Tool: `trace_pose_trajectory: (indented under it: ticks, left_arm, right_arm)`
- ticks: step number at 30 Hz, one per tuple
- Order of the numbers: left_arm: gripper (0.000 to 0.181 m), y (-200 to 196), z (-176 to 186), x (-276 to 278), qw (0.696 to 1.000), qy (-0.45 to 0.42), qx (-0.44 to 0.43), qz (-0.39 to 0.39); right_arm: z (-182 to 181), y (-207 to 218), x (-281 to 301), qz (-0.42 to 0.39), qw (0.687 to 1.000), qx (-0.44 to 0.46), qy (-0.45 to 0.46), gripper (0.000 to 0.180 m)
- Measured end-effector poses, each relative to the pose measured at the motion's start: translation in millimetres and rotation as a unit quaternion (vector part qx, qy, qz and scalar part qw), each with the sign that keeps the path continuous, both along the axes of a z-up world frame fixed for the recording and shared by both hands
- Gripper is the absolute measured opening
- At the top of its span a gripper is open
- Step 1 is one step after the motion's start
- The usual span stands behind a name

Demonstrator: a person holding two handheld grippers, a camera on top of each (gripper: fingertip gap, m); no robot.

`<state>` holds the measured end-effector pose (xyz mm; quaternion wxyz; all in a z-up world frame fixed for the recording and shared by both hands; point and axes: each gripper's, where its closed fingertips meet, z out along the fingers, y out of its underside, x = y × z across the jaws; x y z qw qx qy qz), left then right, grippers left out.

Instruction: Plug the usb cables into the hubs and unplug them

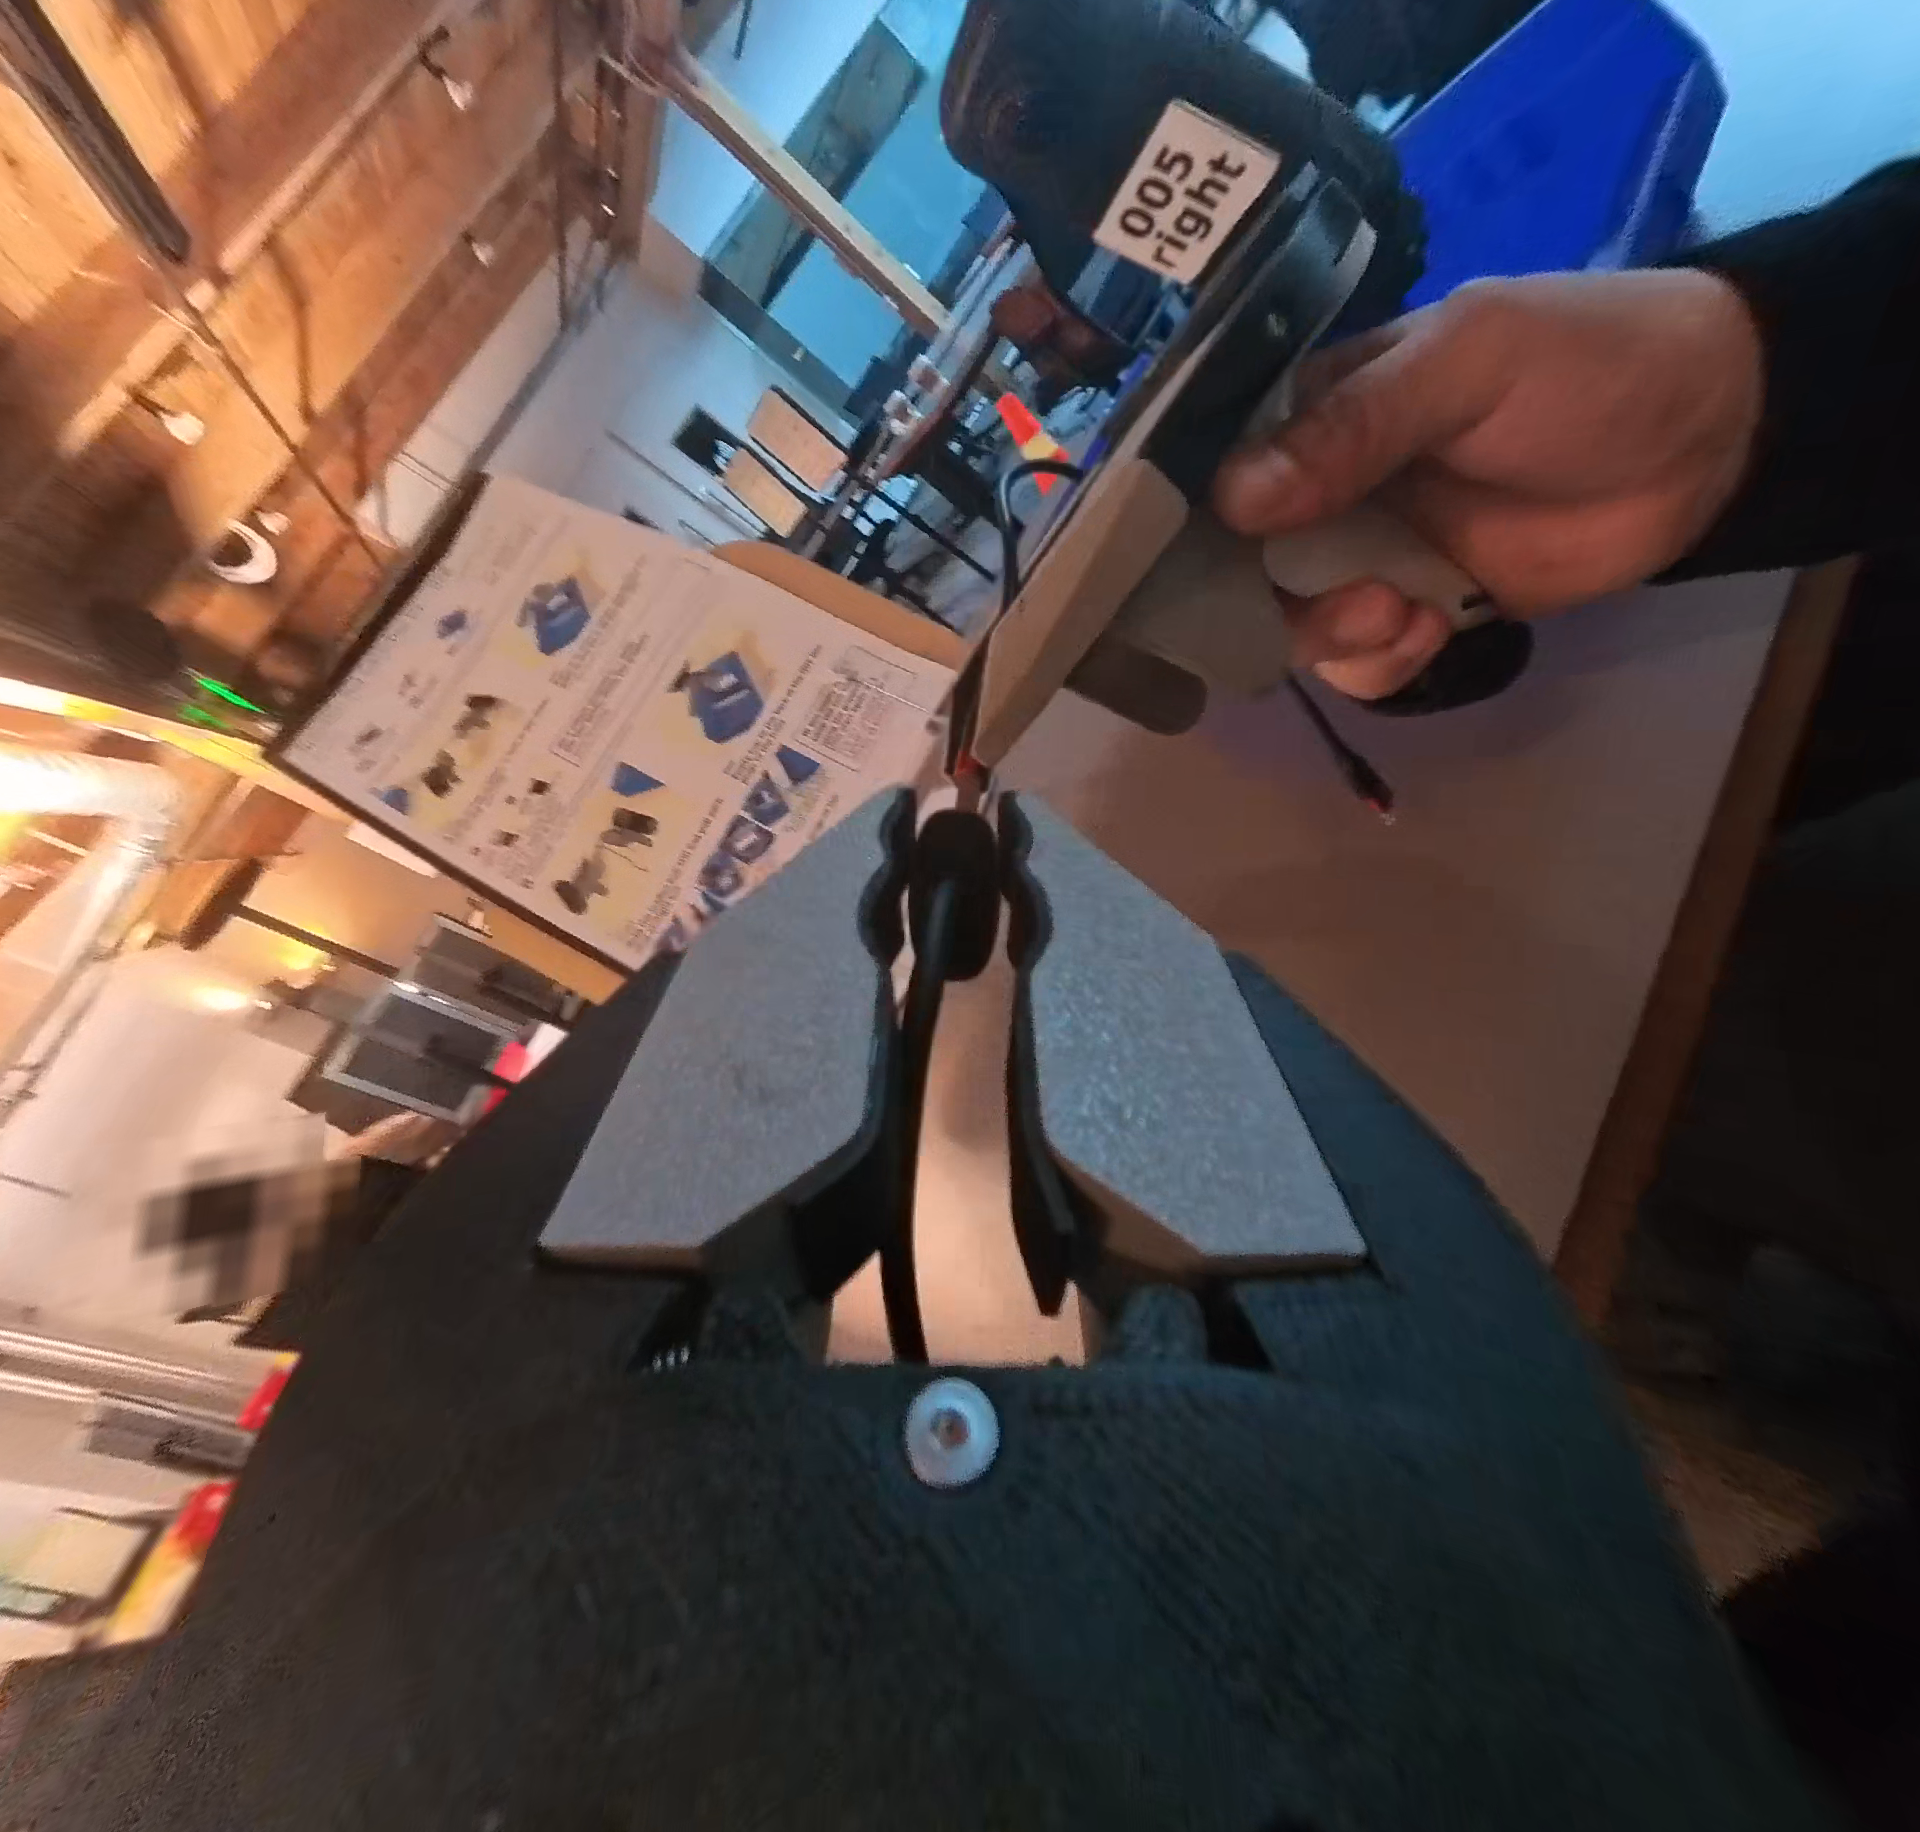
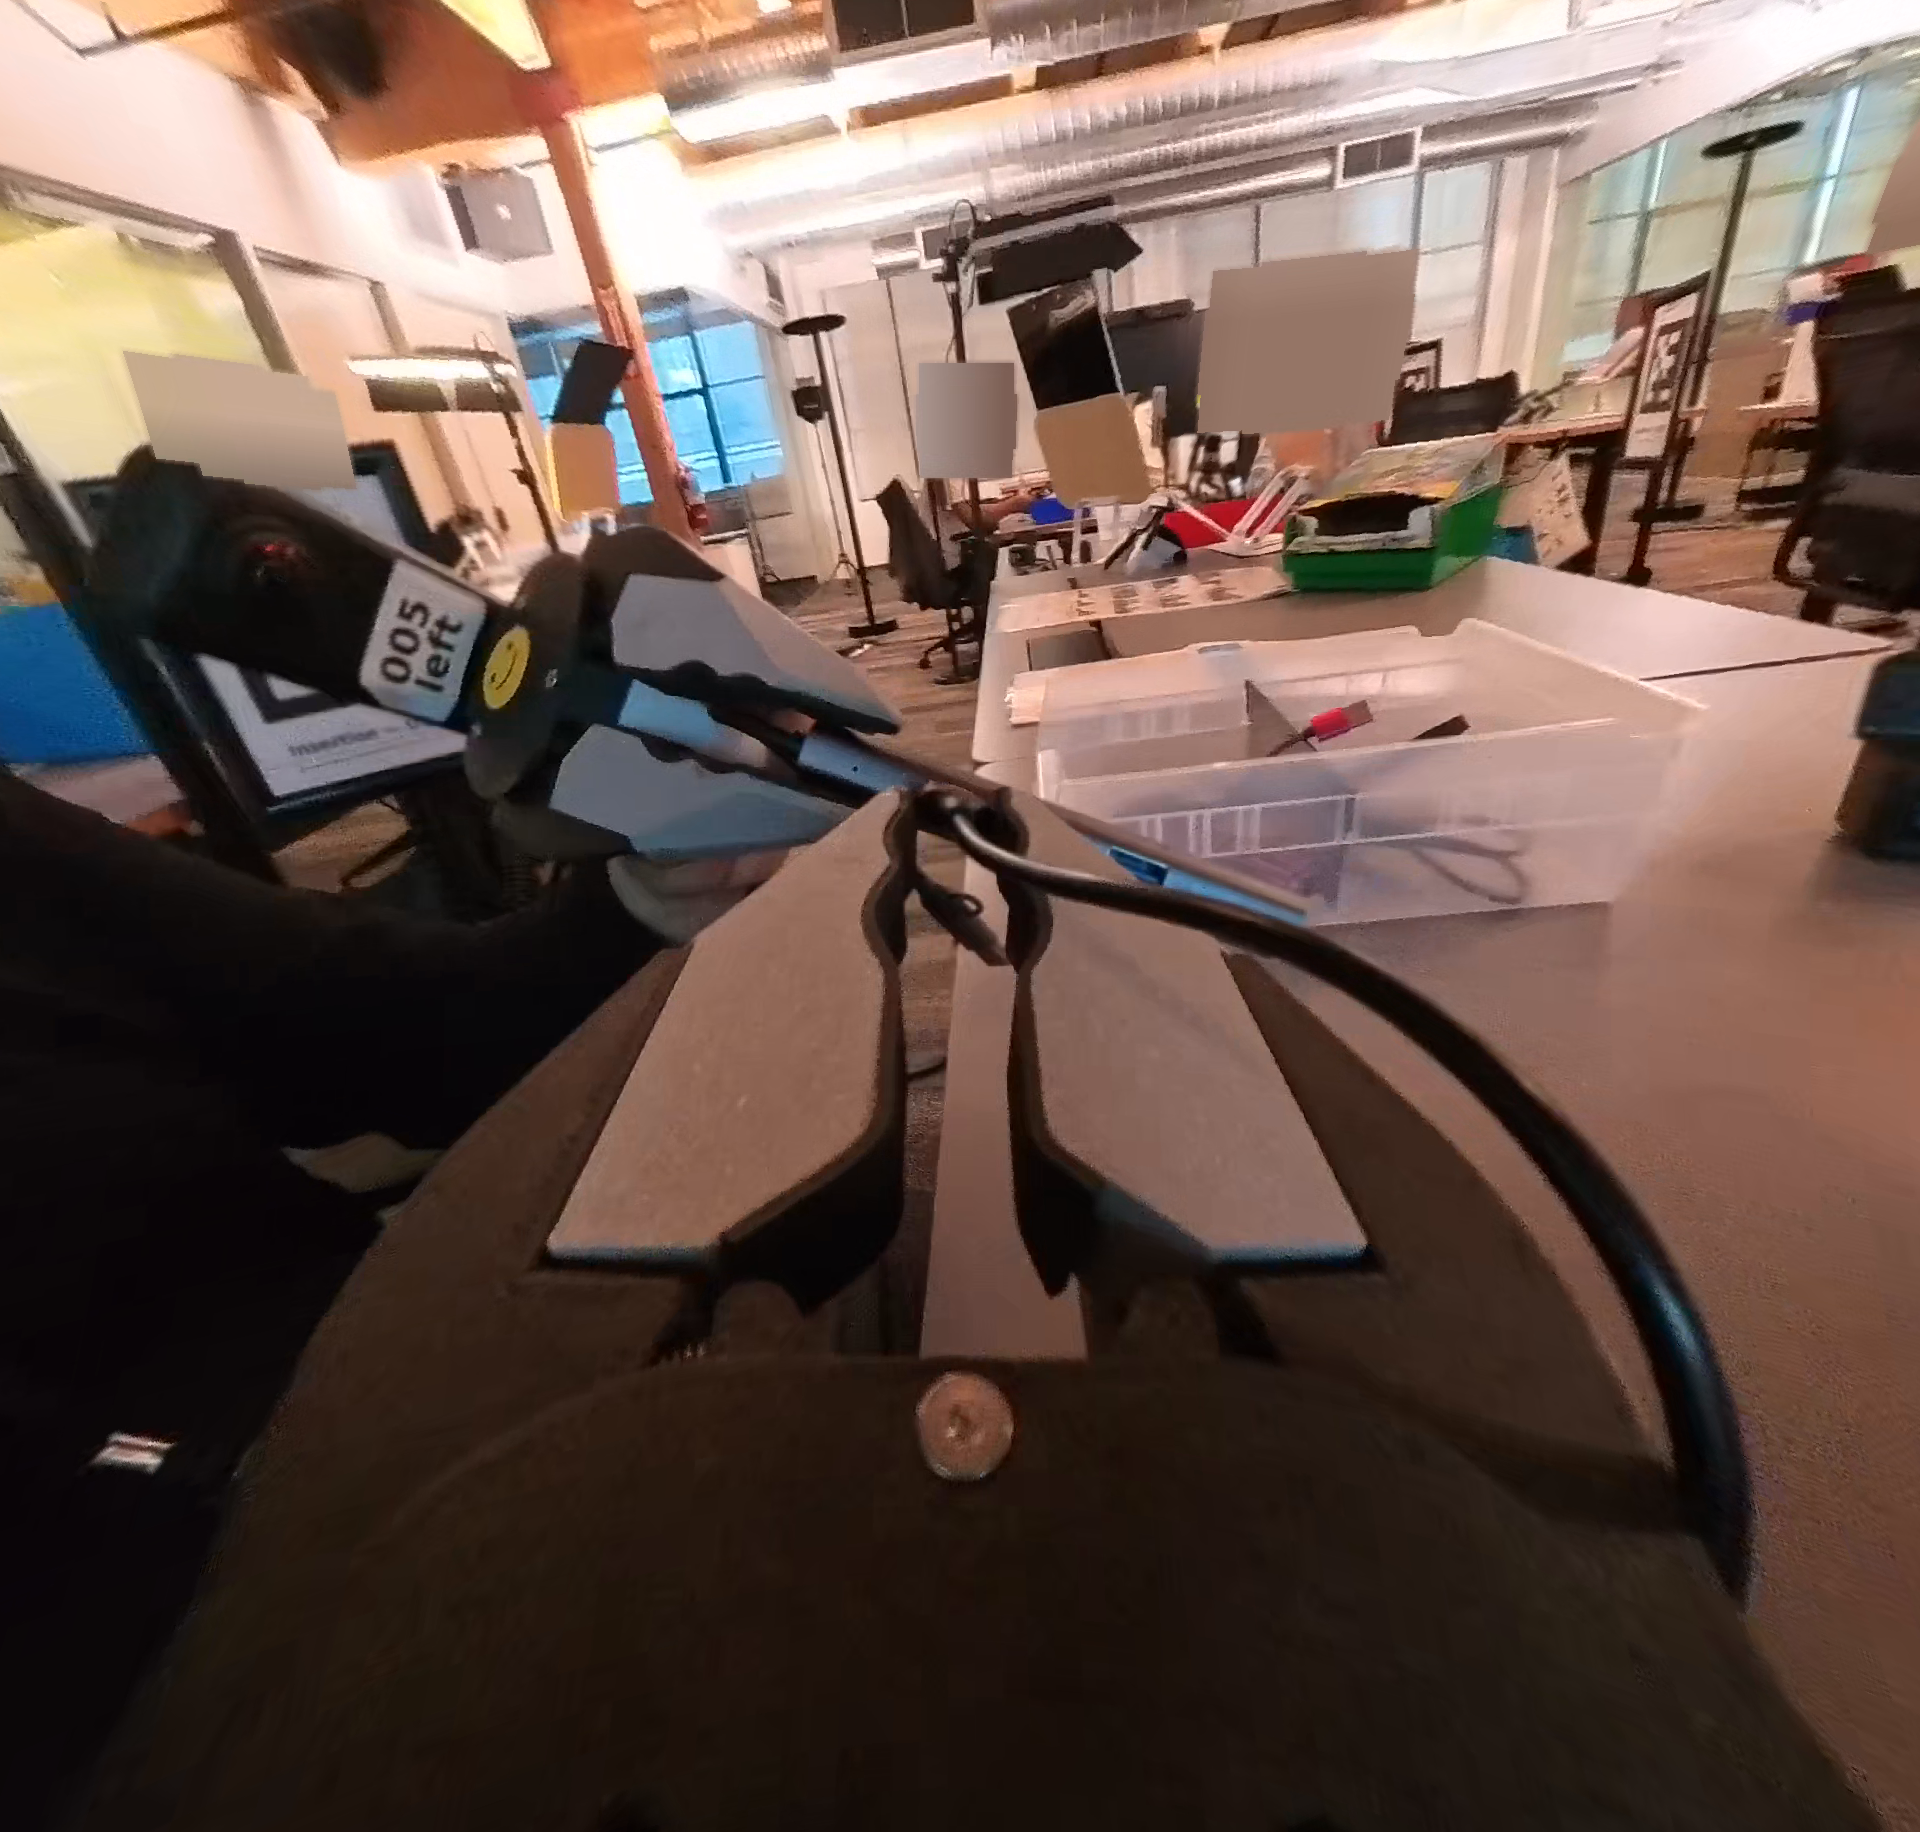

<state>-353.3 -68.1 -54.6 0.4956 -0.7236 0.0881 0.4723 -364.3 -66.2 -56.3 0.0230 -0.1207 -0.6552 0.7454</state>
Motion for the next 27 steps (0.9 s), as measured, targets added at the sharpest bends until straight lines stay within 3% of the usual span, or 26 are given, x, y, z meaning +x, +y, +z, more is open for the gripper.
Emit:
trace_pose_trajectory:
  ticks: [8, 12, 20, 23, 27]
  left_arm:
    - [0.013, -1, -6, -4, 0.997, -0.071, 0.018, -0.028]
    - [0.014, 1, -6, -6, 0.998, -0.047, 0.019, -0.022]
    - [0.014, -5, -12, -20, 0.995, -0.094, 0.033, -0.015]
    - [0.014, -7, -15, -27, 0.987, -0.146, 0.056, -0.022]
    - [0.013, -12, -23, -34, 0.975, -0.211, 0.065, -0.033]
  right_arm:
    - [-8, -3, -4, -0.035, 0.998, 0.05, 0.026, 0.012]
    - [-6, 0, -7, -0.047, 0.998, 0.048, 0.018, 0.011]
    - [-2, 16, -19, -0.067, 0.997, 0.021, -0.015, 0.011]
    - [-24, 20, -31, -0.099, 0.989, 0.107, 0.013, 0.011]
    - [-67, 20, -36, -0.114, 0.955, 0.263, 0.077, 0.012]
